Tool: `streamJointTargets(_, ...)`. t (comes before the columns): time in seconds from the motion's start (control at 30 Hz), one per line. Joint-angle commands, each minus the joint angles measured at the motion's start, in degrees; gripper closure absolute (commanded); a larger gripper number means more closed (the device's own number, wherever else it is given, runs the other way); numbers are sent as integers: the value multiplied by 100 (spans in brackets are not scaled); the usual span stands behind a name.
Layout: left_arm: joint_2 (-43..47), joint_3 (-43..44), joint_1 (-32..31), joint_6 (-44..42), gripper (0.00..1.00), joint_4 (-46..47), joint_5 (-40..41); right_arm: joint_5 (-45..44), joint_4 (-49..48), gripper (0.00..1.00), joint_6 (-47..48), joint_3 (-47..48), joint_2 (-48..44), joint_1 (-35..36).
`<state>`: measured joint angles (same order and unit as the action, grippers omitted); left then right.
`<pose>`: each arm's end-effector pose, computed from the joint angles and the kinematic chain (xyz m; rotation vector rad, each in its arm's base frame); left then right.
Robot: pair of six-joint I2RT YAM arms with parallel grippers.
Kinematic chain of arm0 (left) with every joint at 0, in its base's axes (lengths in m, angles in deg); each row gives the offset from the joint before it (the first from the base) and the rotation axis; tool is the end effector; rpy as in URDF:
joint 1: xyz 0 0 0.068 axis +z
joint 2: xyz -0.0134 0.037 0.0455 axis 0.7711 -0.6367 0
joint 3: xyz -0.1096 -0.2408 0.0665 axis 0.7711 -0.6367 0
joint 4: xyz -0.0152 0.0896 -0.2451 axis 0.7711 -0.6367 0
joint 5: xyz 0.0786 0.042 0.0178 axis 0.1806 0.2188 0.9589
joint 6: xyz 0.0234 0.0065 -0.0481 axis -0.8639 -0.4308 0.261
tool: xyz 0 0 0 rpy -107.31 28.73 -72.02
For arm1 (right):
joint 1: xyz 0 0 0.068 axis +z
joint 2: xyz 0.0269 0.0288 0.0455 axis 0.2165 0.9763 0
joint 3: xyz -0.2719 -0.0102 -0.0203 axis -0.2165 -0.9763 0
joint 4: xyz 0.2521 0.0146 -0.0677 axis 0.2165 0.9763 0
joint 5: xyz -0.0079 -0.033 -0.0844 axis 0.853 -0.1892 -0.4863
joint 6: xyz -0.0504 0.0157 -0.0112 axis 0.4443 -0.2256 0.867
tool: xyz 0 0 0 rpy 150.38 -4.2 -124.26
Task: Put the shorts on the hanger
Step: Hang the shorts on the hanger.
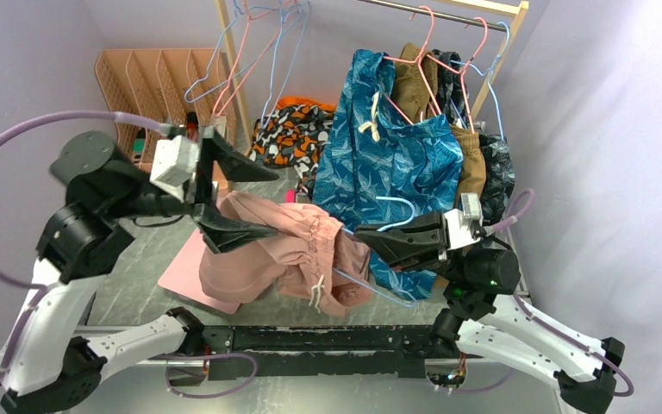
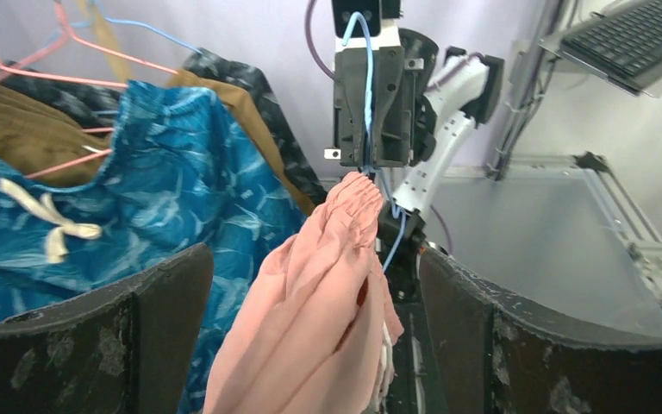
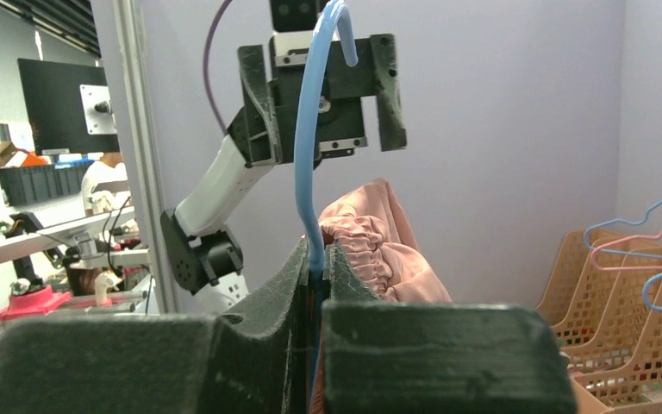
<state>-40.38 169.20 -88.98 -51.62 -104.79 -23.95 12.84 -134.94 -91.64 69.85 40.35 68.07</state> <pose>0.0774 -0.0949 0.5425 1.1207 1.1318 -1.1450 0.0615 0.1113 0.4057 -0.5867 0.7078 1.4131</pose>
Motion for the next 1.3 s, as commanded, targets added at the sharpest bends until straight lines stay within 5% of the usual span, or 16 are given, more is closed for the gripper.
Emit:
streamJointTargets(0.0,-357,20,-41,-118,8,22,-1015,25,164,100,108,-51,-233,-11)
streamJointTargets(0.4,-759,-293,-152,-500,28,-707,-925,-413,624,100,410,-267,-497,-11)
streamJointTargets(0.7,-830,-347,-315,-1045,23,-1294,-554,-260,588,100,406,-42,-155,-7)
streamJointTargets(1.27,-902,-642,-496,-959,81,-710,-936,-205,478,100,234,157,157,-11)
